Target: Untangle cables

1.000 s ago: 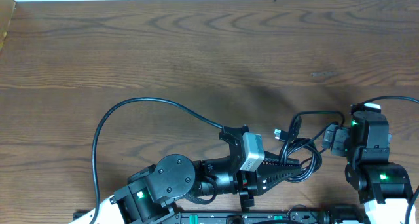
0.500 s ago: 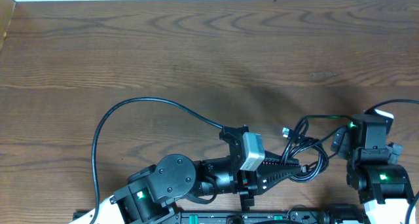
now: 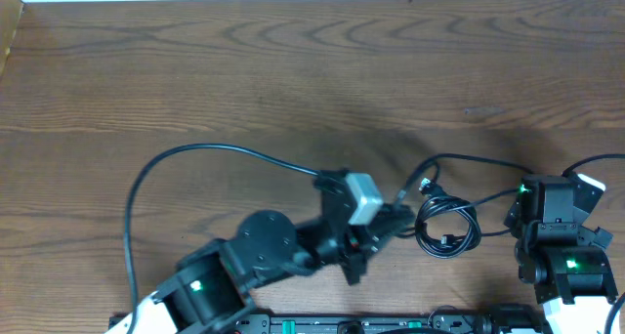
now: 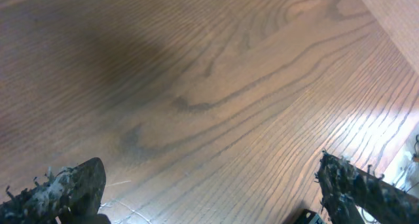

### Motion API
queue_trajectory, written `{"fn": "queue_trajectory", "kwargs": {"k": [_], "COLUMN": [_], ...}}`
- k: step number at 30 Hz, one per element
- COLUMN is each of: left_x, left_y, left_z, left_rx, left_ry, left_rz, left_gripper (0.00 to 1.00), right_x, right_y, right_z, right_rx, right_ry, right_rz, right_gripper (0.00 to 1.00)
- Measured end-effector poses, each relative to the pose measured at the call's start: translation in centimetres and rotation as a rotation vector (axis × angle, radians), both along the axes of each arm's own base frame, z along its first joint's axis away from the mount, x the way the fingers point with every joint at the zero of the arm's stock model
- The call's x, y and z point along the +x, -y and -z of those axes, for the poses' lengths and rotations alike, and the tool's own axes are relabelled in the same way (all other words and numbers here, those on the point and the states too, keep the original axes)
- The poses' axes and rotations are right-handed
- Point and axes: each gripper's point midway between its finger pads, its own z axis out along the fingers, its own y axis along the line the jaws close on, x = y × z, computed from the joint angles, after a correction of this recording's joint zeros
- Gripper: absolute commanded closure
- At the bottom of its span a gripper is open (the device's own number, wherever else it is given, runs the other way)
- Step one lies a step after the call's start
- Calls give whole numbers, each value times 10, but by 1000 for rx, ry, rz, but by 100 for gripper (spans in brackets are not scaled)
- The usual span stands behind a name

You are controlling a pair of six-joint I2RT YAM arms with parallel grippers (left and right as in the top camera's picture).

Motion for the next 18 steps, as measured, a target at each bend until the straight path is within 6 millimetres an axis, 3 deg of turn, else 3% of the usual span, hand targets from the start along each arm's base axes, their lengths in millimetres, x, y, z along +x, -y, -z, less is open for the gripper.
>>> {"fn": "queue_trajectory", "kwargs": {"k": [4,10,14,18], "left_x": [19,25,24,23], "left_y": [-22,-43,-45,-41], "left_z": [-5,-22,-24,-21], "left_rx": [-4,-50,-55,-47], "left_ry": [17,58,61,52], "left_rz": [-81,-121,-114,-99], "left_gripper": [93,93,93,93], "right_x": [1,3,13,37], "right_y": [0,1,-4,-28], "right_z": [-1,-2,-4,-5], "right_rx": [-1,-3,16,83], "right_ry": [8,21,49,69], "right_rz": [4,6,-31,-218], "right_gripper": [1,1,1,1]}}
